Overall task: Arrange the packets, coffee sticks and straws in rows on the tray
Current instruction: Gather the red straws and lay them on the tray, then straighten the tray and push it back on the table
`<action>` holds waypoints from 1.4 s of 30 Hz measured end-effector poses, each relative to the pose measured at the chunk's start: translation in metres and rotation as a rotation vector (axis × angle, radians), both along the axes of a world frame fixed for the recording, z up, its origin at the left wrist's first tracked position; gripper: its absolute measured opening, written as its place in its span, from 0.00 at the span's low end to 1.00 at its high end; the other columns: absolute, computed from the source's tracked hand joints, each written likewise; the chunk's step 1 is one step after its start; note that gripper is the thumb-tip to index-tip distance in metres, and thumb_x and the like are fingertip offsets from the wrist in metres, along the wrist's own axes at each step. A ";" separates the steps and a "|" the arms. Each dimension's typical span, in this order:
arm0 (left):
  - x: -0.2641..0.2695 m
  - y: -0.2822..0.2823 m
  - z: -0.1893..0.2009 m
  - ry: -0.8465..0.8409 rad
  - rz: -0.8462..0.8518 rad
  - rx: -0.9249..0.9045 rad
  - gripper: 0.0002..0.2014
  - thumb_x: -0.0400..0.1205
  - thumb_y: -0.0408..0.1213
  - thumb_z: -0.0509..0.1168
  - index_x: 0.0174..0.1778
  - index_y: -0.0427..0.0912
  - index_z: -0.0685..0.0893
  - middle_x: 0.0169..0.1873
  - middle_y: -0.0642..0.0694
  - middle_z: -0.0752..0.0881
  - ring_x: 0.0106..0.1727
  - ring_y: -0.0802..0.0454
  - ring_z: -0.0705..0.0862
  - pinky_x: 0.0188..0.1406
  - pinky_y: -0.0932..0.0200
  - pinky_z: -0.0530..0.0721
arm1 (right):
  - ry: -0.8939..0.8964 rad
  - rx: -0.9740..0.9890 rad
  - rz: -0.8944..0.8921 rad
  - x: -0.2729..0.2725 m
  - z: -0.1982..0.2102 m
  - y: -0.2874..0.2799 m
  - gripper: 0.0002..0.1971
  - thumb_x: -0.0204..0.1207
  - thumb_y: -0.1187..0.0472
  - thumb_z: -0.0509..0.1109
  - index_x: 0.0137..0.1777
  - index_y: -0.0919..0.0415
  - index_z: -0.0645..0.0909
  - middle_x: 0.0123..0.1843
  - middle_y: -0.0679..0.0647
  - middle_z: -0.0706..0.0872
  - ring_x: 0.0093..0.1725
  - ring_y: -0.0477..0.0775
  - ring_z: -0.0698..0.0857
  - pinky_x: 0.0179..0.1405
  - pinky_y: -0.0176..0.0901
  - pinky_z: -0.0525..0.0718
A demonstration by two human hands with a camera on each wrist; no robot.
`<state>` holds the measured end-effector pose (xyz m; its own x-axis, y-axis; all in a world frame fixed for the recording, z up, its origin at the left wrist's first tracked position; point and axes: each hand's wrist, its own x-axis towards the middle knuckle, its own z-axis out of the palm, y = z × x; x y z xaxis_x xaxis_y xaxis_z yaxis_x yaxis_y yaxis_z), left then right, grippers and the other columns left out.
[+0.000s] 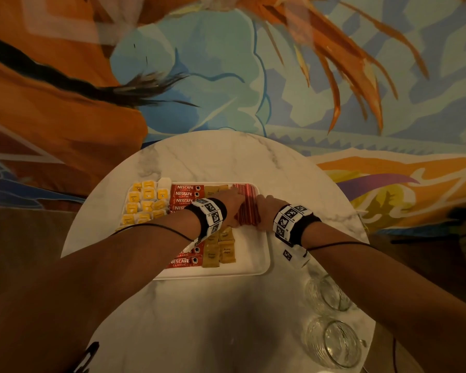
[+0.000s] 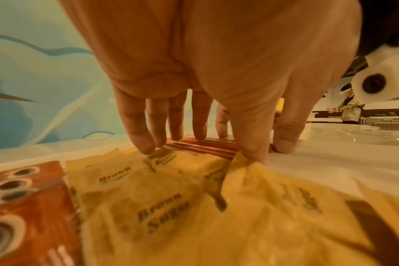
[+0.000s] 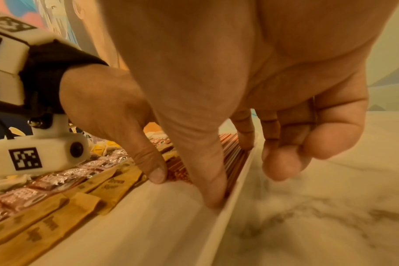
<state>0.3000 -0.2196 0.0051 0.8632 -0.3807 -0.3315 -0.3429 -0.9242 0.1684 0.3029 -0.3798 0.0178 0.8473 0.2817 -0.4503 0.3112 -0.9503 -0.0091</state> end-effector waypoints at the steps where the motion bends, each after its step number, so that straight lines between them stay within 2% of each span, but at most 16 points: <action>1: 0.000 0.001 0.000 0.000 -0.002 -0.004 0.34 0.69 0.56 0.79 0.68 0.47 0.78 0.64 0.45 0.79 0.59 0.46 0.82 0.59 0.52 0.84 | -0.005 0.003 0.003 -0.001 0.001 0.000 0.29 0.71 0.51 0.76 0.69 0.58 0.70 0.60 0.60 0.81 0.54 0.62 0.87 0.43 0.46 0.78; 6: -0.002 0.003 0.002 -0.002 0.025 -0.073 0.35 0.71 0.57 0.77 0.71 0.46 0.78 0.65 0.45 0.79 0.60 0.46 0.82 0.61 0.52 0.83 | 0.023 0.054 -0.030 -0.003 0.007 0.000 0.29 0.69 0.48 0.75 0.67 0.56 0.71 0.60 0.58 0.81 0.55 0.60 0.86 0.50 0.48 0.83; 8: -0.006 0.006 0.005 -0.019 0.039 -0.120 0.32 0.72 0.56 0.77 0.69 0.46 0.80 0.63 0.46 0.81 0.58 0.46 0.83 0.59 0.53 0.83 | 0.019 0.098 -0.064 -0.004 0.010 0.001 0.30 0.69 0.43 0.74 0.67 0.56 0.72 0.62 0.58 0.82 0.56 0.59 0.86 0.54 0.49 0.85; 10: -0.011 0.011 0.008 -0.043 0.070 -0.162 0.28 0.73 0.56 0.76 0.66 0.48 0.81 0.61 0.48 0.82 0.55 0.48 0.84 0.57 0.53 0.85 | 0.016 0.166 -0.085 -0.005 0.016 0.000 0.34 0.71 0.40 0.75 0.71 0.58 0.73 0.65 0.57 0.82 0.60 0.60 0.84 0.57 0.47 0.83; 12: -0.016 0.018 0.012 -0.059 0.126 -0.192 0.27 0.74 0.58 0.74 0.67 0.50 0.80 0.62 0.49 0.81 0.56 0.48 0.84 0.57 0.50 0.86 | 0.010 0.240 -0.115 -0.008 0.024 -0.001 0.31 0.75 0.46 0.75 0.73 0.60 0.73 0.66 0.57 0.82 0.64 0.61 0.83 0.55 0.43 0.77; 14: -0.022 0.026 0.016 -0.050 0.165 -0.215 0.28 0.77 0.58 0.71 0.69 0.49 0.79 0.66 0.48 0.79 0.61 0.47 0.82 0.62 0.48 0.84 | -0.005 0.304 -0.145 -0.008 0.027 -0.002 0.26 0.78 0.51 0.73 0.72 0.60 0.72 0.66 0.59 0.83 0.62 0.60 0.83 0.52 0.42 0.75; 19: -0.039 0.063 0.024 -0.013 0.289 -0.356 0.27 0.77 0.59 0.71 0.70 0.52 0.79 0.68 0.48 0.81 0.65 0.48 0.80 0.66 0.47 0.81 | 0.000 0.528 -0.237 -0.013 0.033 -0.002 0.26 0.77 0.49 0.74 0.72 0.56 0.73 0.59 0.52 0.83 0.52 0.51 0.81 0.46 0.40 0.76; 22: -0.054 0.090 0.028 -0.014 0.387 -0.485 0.26 0.78 0.54 0.73 0.69 0.49 0.81 0.66 0.49 0.83 0.64 0.51 0.82 0.65 0.50 0.83 | -0.040 0.655 -0.272 -0.022 0.037 -0.003 0.25 0.76 0.48 0.75 0.71 0.54 0.76 0.56 0.50 0.83 0.52 0.50 0.83 0.38 0.36 0.75; 26: -0.076 0.126 0.030 -0.024 0.532 -0.630 0.23 0.77 0.52 0.75 0.64 0.47 0.83 0.60 0.52 0.85 0.60 0.53 0.84 0.61 0.51 0.85 | -0.030 0.773 -0.358 -0.035 0.036 -0.003 0.23 0.76 0.49 0.75 0.69 0.53 0.76 0.56 0.50 0.84 0.52 0.49 0.85 0.40 0.37 0.79; 29: -0.094 0.151 0.029 -0.029 0.643 -0.649 0.22 0.77 0.49 0.76 0.64 0.47 0.83 0.57 0.52 0.83 0.59 0.52 0.82 0.51 0.61 0.80 | -0.007 0.805 -0.415 -0.046 0.032 -0.002 0.23 0.76 0.50 0.75 0.69 0.53 0.76 0.56 0.50 0.84 0.51 0.50 0.86 0.45 0.43 0.84; 32: -0.113 0.177 0.022 -0.026 0.716 -0.656 0.22 0.77 0.49 0.77 0.63 0.46 0.83 0.58 0.51 0.84 0.60 0.50 0.83 0.54 0.57 0.81 | 0.001 0.811 -0.461 -0.057 0.023 -0.002 0.24 0.76 0.50 0.76 0.69 0.54 0.76 0.57 0.52 0.85 0.53 0.53 0.86 0.55 0.50 0.86; 35: -0.131 0.197 0.016 -0.041 0.767 -0.631 0.22 0.77 0.50 0.76 0.63 0.46 0.83 0.59 0.49 0.85 0.60 0.48 0.83 0.55 0.56 0.81 | 0.011 0.828 -0.512 -0.068 0.014 -0.002 0.26 0.75 0.48 0.76 0.70 0.55 0.76 0.58 0.53 0.86 0.54 0.56 0.87 0.60 0.55 0.85; 40: -0.155 0.220 0.004 -0.054 0.867 -0.614 0.21 0.76 0.50 0.77 0.63 0.49 0.83 0.66 0.46 0.83 0.64 0.44 0.82 0.53 0.56 0.78 | -0.040 0.790 -0.599 -0.091 -0.003 0.002 0.25 0.76 0.50 0.76 0.70 0.57 0.77 0.65 0.52 0.84 0.61 0.54 0.83 0.62 0.47 0.79; 42: -0.162 0.226 -0.002 -0.044 0.914 -0.632 0.21 0.75 0.49 0.78 0.62 0.49 0.83 0.67 0.45 0.82 0.64 0.43 0.81 0.52 0.55 0.78 | -0.047 0.753 -0.618 -0.098 -0.009 0.005 0.26 0.76 0.50 0.76 0.71 0.58 0.77 0.68 0.54 0.81 0.63 0.56 0.82 0.62 0.47 0.78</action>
<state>0.1382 0.0066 0.0027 0.9115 0.3147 -0.2649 0.4059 -0.5842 0.7028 0.2046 -0.3747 0.0085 0.9551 -0.0180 -0.2958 -0.2242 -0.6967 -0.6814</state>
